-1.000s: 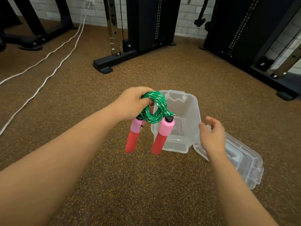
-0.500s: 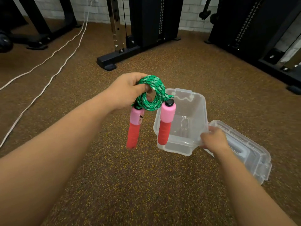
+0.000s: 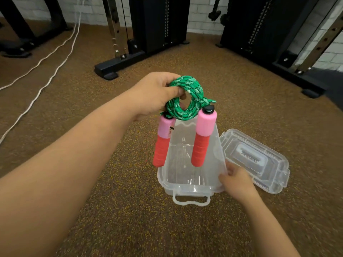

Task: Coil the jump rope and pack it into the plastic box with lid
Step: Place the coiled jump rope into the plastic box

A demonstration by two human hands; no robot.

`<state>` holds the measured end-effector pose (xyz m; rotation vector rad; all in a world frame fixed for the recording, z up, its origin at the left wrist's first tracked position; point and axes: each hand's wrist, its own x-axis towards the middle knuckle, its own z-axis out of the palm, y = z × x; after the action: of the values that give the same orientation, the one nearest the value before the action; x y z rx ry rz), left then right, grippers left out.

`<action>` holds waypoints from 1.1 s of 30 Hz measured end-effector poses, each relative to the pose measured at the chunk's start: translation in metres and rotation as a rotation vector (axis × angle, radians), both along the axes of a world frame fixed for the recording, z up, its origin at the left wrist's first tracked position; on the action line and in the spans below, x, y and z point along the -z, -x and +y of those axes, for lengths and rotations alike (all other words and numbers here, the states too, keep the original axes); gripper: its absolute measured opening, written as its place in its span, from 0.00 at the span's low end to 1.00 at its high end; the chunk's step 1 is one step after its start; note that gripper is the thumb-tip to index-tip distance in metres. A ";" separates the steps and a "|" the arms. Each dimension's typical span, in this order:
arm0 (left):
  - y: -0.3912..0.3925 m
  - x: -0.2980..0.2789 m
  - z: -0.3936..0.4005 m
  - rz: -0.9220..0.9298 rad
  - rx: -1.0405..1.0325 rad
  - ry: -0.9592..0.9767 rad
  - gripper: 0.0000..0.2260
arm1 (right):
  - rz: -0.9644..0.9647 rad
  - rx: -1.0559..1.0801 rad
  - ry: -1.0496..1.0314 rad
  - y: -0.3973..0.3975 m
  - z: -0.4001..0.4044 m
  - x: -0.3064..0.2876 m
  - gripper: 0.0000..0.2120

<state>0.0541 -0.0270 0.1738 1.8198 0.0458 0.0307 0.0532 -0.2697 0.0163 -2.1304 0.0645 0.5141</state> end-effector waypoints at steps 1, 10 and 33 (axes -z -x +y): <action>-0.001 0.001 -0.002 0.004 0.002 0.004 0.09 | -0.001 0.002 -0.005 0.001 -0.001 0.002 0.21; -0.016 0.004 -0.014 -0.032 -0.032 0.076 0.09 | -0.237 0.000 -0.654 -0.017 0.009 -0.049 0.27; -0.111 0.189 -0.032 0.652 -0.189 -0.040 0.10 | -0.035 -0.171 0.223 -0.058 0.073 0.019 0.19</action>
<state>0.1652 -0.0587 -0.0149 1.7918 0.6793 -0.4309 0.1111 -0.1962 -0.0023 -2.3760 -0.0847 0.5927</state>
